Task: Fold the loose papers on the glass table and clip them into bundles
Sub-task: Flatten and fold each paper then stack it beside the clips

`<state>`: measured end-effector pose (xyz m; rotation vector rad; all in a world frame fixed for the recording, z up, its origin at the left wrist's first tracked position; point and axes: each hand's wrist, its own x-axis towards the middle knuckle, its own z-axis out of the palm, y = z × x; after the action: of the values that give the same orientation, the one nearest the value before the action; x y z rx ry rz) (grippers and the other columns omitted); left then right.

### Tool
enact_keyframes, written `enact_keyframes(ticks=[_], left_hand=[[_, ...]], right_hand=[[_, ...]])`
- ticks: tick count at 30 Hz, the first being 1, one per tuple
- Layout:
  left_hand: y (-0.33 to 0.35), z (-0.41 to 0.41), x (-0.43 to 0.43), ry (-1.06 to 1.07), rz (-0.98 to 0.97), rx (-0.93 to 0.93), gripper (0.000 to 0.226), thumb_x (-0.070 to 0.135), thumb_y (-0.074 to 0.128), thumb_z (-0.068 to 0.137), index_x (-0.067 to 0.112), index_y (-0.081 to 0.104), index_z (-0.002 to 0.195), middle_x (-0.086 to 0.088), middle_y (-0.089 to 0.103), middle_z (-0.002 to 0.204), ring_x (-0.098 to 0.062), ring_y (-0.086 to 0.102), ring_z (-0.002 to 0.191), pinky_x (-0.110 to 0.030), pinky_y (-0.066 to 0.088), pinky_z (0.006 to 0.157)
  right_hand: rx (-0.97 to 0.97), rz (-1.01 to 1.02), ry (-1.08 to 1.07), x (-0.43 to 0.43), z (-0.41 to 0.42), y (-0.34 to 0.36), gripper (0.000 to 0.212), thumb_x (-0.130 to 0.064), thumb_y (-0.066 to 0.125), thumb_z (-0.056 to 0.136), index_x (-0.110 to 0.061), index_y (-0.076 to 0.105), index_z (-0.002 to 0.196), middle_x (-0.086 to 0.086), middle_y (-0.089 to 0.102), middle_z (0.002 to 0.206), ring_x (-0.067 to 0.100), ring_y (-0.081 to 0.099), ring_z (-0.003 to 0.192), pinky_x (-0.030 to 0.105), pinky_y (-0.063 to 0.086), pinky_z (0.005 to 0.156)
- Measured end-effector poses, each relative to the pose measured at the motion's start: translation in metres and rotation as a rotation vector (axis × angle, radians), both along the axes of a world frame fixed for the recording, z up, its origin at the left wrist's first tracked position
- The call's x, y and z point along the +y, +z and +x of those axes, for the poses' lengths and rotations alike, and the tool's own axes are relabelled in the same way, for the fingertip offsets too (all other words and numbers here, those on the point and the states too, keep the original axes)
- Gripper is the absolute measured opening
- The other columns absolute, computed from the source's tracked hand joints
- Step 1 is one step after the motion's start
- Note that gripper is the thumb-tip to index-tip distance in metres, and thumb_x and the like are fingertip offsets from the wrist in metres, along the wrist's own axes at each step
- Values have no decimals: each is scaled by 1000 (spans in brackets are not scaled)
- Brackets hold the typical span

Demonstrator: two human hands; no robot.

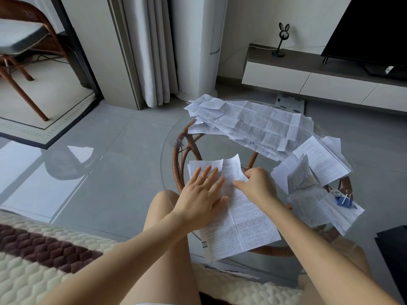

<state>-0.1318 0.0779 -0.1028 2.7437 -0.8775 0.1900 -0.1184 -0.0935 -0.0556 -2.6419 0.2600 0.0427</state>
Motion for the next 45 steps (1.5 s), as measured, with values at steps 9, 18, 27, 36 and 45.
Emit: enact_keyframes(ticks=[9, 18, 27, 36, 45], left_hand=[[12, 1, 9, -30, -219, 15, 52, 52, 29, 98, 24, 56, 133, 1, 36, 150, -21, 19, 145, -40, 0, 120], [10, 10, -9, 17, 48, 9, 66, 47, 16, 94, 11, 48, 139, -9, 40, 147, -27, 30, 141, -37, 1, 115], [6, 13, -12, 101, 45, 124, 84, 55, -11, 83, 14, 18, 151, -2, 14, 158, -19, 3, 147, -29, -10, 114], [-3, 11, -12, 76, 3, 139, 82, 54, -9, 84, 15, 14, 151, 0, 9, 159, -18, -3, 147, -29, -14, 115], [-4, 17, -8, 59, 15, 130, 83, 56, -8, 83, 16, 15, 152, 0, 9, 159, -18, -2, 147, -25, -18, 112]], right_hand=[[139, 5, 109, -10, 10, -1, 41, -30, 72, 81, -12, 40, 62, 0, 36, 57, 17, 37, 54, 28, 25, 50], [119, -13, 158, -10, 12, -3, 45, -31, 72, 80, -12, 37, 60, 2, 34, 58, 17, 33, 54, 29, 22, 49], [128, -52, 173, -8, 13, 0, 53, -36, 71, 82, -14, 31, 55, -2, 31, 52, 12, 29, 48, 27, 19, 46], [183, -94, 163, -8, 16, 2, 48, -29, 68, 85, -14, 31, 59, -1, 33, 58, 12, 32, 52, 26, 23, 47], [178, -112, 140, -4, 14, 3, 53, -31, 65, 88, -21, 21, 60, -6, 27, 61, 14, 32, 57, 22, 20, 46]])
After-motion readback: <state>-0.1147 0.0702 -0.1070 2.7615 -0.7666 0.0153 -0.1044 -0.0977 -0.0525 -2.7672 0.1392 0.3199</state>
